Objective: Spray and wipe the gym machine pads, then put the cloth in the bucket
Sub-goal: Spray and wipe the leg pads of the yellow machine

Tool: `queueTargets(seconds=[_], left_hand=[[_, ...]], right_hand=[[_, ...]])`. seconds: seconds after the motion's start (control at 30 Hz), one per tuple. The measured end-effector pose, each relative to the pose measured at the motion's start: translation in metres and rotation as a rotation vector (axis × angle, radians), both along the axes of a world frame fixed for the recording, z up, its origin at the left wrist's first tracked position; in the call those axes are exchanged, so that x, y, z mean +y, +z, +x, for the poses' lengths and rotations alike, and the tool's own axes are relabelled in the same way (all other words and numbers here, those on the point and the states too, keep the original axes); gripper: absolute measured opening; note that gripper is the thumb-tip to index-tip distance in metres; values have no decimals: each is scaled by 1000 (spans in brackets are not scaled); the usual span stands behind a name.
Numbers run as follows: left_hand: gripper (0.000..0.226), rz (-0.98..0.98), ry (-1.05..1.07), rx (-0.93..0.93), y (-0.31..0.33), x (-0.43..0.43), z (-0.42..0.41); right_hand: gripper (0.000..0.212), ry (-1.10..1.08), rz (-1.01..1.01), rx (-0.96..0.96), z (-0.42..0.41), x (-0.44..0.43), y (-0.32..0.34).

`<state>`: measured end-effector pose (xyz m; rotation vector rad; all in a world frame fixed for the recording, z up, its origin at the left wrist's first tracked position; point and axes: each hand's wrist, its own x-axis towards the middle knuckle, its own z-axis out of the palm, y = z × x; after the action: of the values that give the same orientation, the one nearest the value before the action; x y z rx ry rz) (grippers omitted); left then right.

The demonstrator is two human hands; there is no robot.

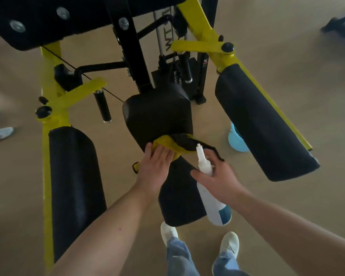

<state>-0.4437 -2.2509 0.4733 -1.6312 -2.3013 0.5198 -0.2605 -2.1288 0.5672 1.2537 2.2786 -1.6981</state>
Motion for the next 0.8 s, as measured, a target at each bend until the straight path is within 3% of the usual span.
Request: queueTargets(seconds=[0.1, 0.23, 0.37, 0.43, 0.63, 0.8], left_hand=[[62, -162, 42, -38, 7, 1, 9], [65, -227, -10, -1, 39, 5, 2], [68, 28, -141, 179, 87, 36, -20], [78, 1, -180, 265, 98, 48, -25], [91, -85, -251, 364, 79, 61, -20], [88, -318, -380, 321, 53, 63, -9]], right_hand=[[60, -25, -3, -13, 8, 6, -1], [66, -44, -5, -16, 15, 15, 0], [67, -58, -2, 20, 15, 22, 7], [65, -71, -18, 45, 13, 24, 10], [63, -134, -25, 66, 7, 23, 1], [64, -160, -54, 36, 15, 13, -15]])
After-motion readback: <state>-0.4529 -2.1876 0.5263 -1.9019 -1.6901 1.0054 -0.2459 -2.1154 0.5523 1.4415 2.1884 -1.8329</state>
